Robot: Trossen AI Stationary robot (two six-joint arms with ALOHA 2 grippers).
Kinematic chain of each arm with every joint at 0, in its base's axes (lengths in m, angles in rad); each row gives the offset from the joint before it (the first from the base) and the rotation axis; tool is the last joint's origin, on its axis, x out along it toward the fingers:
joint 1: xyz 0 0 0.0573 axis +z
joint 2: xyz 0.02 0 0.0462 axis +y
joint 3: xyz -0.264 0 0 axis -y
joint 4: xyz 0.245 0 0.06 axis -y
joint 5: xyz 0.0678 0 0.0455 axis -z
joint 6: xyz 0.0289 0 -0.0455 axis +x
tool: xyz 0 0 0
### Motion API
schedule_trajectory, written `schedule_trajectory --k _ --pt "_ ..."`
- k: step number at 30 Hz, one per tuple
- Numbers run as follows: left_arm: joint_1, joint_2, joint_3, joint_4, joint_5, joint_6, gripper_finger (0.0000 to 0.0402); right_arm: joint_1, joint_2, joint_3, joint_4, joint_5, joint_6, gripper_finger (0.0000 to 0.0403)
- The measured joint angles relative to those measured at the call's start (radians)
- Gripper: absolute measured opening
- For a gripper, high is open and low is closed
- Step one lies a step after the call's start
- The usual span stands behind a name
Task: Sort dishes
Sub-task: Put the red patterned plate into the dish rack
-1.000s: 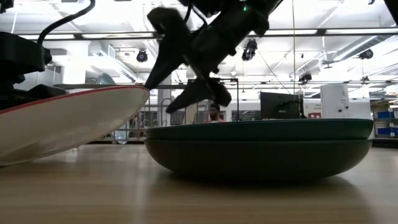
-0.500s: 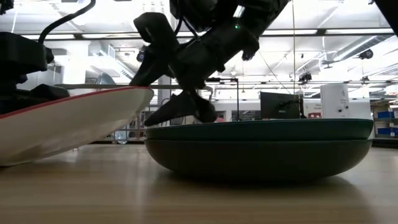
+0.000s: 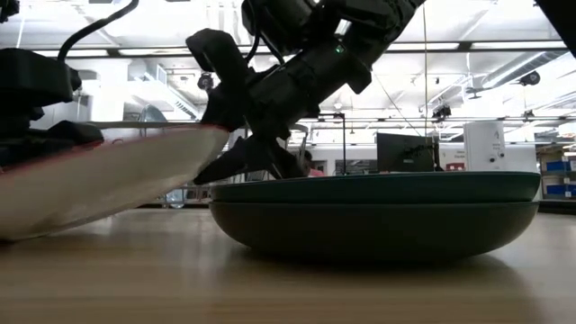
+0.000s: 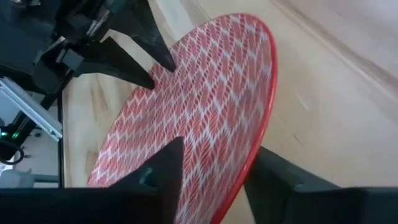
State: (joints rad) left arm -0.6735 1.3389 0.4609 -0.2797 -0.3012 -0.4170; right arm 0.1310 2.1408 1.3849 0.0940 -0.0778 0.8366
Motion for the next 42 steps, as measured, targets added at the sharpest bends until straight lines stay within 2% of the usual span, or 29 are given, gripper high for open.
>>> schedule_trajectory --k 8,14,24,27,33,37,42 --pt "-0.001 -0.028 0.022 -0.028 -0.010 0.040 0.0152 -0.003 -0.013 -0.003 -0.033 0.013 0.002 0.0016" --pt "-0.001 -0.083 0.098 -0.201 -0.002 0.067 0.0152 -0.003 -0.021 0.000 -0.026 0.024 -0.037 0.0009" --pt "-0.006 -0.219 0.210 -0.377 -0.013 0.099 0.0152 0.010 -0.094 0.001 -0.073 0.033 -0.112 0.0001" --pt "-0.007 -0.271 0.243 -0.443 -0.037 0.099 0.0152 0.014 -0.129 0.000 -0.121 0.093 -0.125 0.0000" --pt "-0.013 -0.387 0.299 -0.515 -0.157 0.136 0.0152 0.029 -0.206 0.000 -0.167 0.238 -0.149 0.0000" --pt "-0.018 -0.455 0.335 -0.517 -0.249 0.195 0.0152 0.061 -0.269 0.000 -0.174 0.381 -0.172 0.0000" --pt "-0.019 -0.519 0.376 -0.524 -0.357 0.283 0.0152 0.108 -0.343 0.000 -0.174 0.626 -0.217 0.0000"
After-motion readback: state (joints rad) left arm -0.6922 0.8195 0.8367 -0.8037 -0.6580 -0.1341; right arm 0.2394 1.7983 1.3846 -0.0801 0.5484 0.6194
